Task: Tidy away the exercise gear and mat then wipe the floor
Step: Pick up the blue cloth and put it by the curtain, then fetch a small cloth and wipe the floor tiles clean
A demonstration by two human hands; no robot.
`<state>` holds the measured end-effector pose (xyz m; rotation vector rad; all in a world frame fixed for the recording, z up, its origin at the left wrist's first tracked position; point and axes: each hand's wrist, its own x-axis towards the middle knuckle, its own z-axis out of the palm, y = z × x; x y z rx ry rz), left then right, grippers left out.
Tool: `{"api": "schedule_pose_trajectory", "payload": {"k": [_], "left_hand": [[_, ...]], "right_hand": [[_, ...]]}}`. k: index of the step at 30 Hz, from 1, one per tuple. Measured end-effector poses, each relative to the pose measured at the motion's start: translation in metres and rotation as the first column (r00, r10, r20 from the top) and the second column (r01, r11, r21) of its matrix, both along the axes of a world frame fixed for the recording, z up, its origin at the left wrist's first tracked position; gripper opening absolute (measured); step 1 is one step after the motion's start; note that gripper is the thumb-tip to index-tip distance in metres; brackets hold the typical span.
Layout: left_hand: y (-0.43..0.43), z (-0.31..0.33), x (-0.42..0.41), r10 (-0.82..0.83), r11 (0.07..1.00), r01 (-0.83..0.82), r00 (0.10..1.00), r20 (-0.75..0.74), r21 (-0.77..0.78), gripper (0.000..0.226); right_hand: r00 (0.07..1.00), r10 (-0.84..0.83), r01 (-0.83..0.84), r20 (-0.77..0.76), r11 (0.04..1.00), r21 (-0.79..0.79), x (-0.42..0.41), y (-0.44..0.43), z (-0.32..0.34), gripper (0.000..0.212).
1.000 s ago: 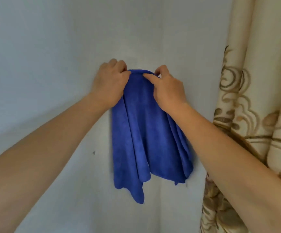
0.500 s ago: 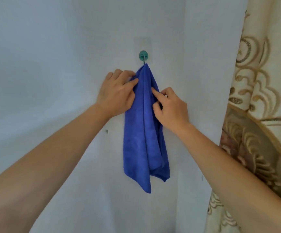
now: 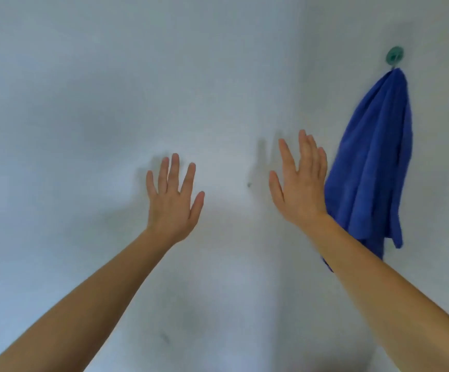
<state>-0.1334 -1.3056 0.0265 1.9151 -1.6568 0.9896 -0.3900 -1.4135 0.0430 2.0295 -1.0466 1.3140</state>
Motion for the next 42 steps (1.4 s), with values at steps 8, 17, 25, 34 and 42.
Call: {"api": "schedule_pose_trajectory", "payload": {"k": [8, 17, 25, 34, 42], "left_hand": [[0.281, -0.019, 0.221, 0.317, 0.942, -0.323, 0.946, -0.072, -0.089, 0.064], [0.594, -0.047, 0.372, 0.730, 0.660, -0.740, 0.672, -0.120, -0.129, 0.062], [0.730, -0.076, 0.484, 0.907, 0.376, -0.924, 0.382, -0.178, -0.069, 0.062], [0.794, -0.058, 0.678, 0.963, 0.201, -0.979, 0.202, -0.176, -0.022, 0.062], [0.894, -0.063, 0.825, 0.978, 0.092, -0.995, 0.100, -0.184, -0.048, 0.061]], "right_hand": [[0.914, 0.405, -0.406, 0.026, 0.913, 0.046, 0.293, 0.163, -0.033, 0.066], [0.555, 0.829, -0.820, -0.061, 0.558, 0.129, 0.602, 0.411, -0.069, 0.064], [0.232, 0.970, -0.962, -0.068, 0.239, 0.133, 0.798, 0.563, -0.095, 0.059], [0.090, 0.995, -0.970, -0.037, 0.096, 0.226, 1.037, 0.636, -0.089, 0.060], [-0.062, 0.993, -0.964, -0.104, -0.033, 0.263, 1.219, 0.761, -0.088, 0.061]]}}
